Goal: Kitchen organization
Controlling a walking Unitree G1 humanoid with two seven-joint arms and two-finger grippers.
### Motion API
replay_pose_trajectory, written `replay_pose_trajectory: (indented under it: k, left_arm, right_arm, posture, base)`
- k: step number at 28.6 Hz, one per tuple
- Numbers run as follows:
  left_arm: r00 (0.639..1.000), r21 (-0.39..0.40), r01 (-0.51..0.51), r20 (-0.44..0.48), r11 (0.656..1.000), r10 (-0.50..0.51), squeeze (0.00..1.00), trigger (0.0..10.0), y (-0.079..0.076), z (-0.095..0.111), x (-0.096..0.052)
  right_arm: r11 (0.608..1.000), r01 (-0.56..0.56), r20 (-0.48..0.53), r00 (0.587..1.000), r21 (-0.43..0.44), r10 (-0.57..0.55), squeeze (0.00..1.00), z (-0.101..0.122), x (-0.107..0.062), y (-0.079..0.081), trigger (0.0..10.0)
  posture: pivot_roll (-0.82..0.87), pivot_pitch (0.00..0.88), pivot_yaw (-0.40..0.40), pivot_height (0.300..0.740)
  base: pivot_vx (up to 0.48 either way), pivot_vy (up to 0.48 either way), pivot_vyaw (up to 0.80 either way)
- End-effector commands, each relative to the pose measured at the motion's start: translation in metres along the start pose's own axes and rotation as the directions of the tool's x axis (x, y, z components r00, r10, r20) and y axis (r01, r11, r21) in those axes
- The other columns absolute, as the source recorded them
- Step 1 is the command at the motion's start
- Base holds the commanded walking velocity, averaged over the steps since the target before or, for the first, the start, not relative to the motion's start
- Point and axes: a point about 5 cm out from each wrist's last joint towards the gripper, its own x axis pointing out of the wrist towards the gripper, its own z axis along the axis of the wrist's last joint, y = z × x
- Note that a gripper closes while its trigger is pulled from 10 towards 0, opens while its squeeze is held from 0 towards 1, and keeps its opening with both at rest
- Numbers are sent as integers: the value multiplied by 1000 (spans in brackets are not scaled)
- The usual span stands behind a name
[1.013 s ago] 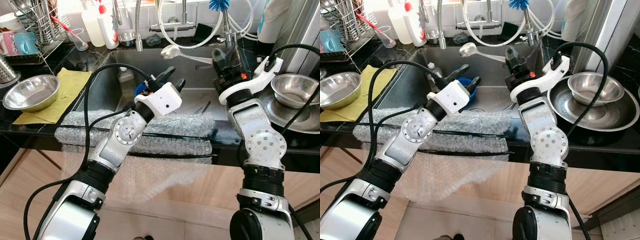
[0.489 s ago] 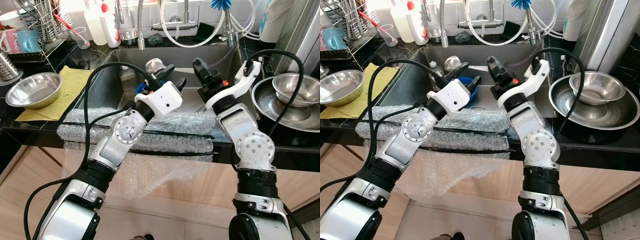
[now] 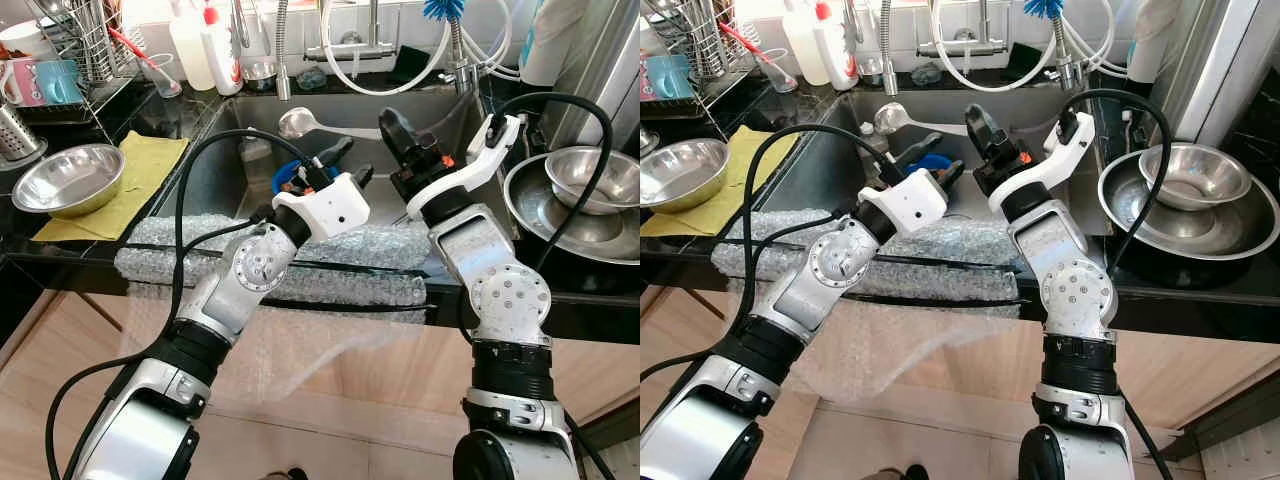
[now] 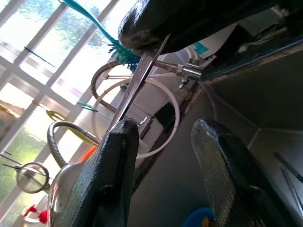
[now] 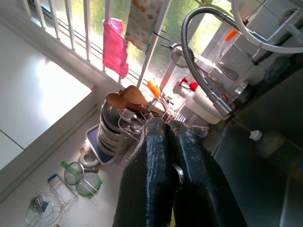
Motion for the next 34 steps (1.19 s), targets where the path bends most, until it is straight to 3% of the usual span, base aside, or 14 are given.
replay_pose_trajectory:
  k: [1, 10, 21, 27, 34]
  left_arm:
    - [999, 32, -32, 3, 999, 32, 0, 10000, 10, 1, 3]
    - [997, 43, -82, 20, 996, 81, 0, 10000, 17, 3, 4]
    - [996, 50, -85, 15, 995, 84, 0, 10000, 16, 2, 4]
    - [999, 82, -44, -26, 996, 46, 0, 10000, 9, -5, 3]
    - [996, 118, -60, -59, 991, 68, 0, 10000, 11, -10, 3]
  right_arm:
    - [999, -42, -12, 999, -1, 42, 0, -3, 3, 12, 10000]
    - [999, 34, -22, 999, -7, -34, 0, -7, -2, -1, 10000]
    - [999, 44, -30, 999, -9, -44, 0, -10, -4, -2, 10000]
    - [1000, -5, -32, 999, 2, 5, 0, -11, -3, 13, 10000]
    - [1000, -22, -51, 998, 16, 23, 0, -17, -5, 19, 10000]
  posture:
    - [-70, 90, 101, 740]
    - [-66, 91, 99, 740]
    - [-69, 91, 100, 740]
    - [-72, 92, 101, 740]
    - [-74, 92, 102, 740]
  base:
    - [0, 0, 0]
    - [0, 0, 0]
    - [0, 0, 0]
    - [0, 0, 0]
    - [0, 0, 0]
